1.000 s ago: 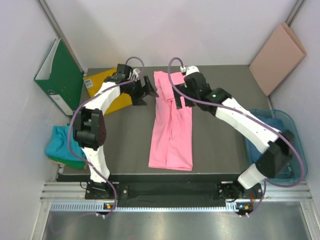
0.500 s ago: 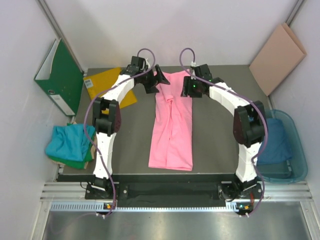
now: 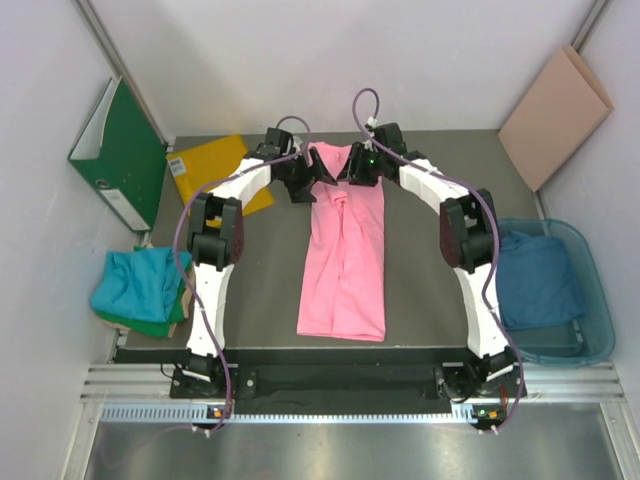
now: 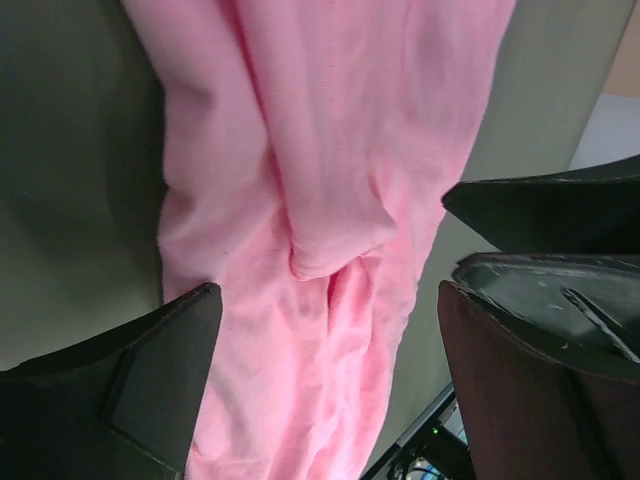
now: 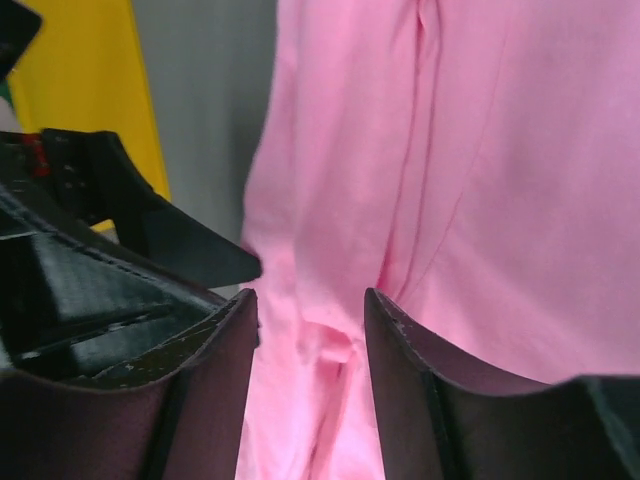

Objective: Fold and stack the t-shirts
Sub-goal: Rotate the tshirt 90 degrees

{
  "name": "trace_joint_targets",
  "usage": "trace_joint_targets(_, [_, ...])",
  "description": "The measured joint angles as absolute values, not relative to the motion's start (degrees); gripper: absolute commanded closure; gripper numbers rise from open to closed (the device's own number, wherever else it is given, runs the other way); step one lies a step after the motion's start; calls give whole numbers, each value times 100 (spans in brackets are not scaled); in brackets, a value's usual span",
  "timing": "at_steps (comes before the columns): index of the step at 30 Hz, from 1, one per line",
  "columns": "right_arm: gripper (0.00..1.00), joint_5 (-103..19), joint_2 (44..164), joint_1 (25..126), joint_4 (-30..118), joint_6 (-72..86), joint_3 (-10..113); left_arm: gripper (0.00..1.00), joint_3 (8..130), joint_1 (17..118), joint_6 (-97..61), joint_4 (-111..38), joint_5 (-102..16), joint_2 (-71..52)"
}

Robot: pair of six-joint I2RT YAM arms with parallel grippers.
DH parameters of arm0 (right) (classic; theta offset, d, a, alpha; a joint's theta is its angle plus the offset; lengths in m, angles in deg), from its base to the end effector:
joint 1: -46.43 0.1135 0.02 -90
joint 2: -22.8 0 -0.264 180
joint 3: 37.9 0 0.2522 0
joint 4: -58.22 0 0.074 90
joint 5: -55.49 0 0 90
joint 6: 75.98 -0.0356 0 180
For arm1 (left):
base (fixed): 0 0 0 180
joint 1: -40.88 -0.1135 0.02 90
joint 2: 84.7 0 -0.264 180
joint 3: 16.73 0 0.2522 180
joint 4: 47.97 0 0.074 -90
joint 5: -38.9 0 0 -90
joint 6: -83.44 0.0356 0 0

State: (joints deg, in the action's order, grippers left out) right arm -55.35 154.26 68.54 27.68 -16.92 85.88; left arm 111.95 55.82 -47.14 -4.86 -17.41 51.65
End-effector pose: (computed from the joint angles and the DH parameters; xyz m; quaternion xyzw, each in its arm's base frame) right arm 0.4853 0.2108 0.2113 -0.0106 0.8883 0.3374 0.3116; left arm 0.5036 -0.1548 0.1818 -0.1052 0.9007 -0.3912 0.1571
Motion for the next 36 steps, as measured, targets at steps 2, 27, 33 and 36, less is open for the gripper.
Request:
trace_joint_targets(2, [55,-5568,15575,6854,2753,-1771,8590,6,11140,5577,-4714,-467,-1782,5180])
trace_joint_targets(27, [62,-5618,16123,6839,2429,-1856,9209,3,11085,4810,-4530,-268,-2088,4864])
trace_joint_targets(33, [62,-5605,16123,6839,2431,-1858,9143,2,11083,4817,-4476,-252,-2084,4864])
trace_joint_targets(36, [62,-5599,16123,6839,2427,-1858,9136,2,11083,4815,-4436,-250,-2082,4864])
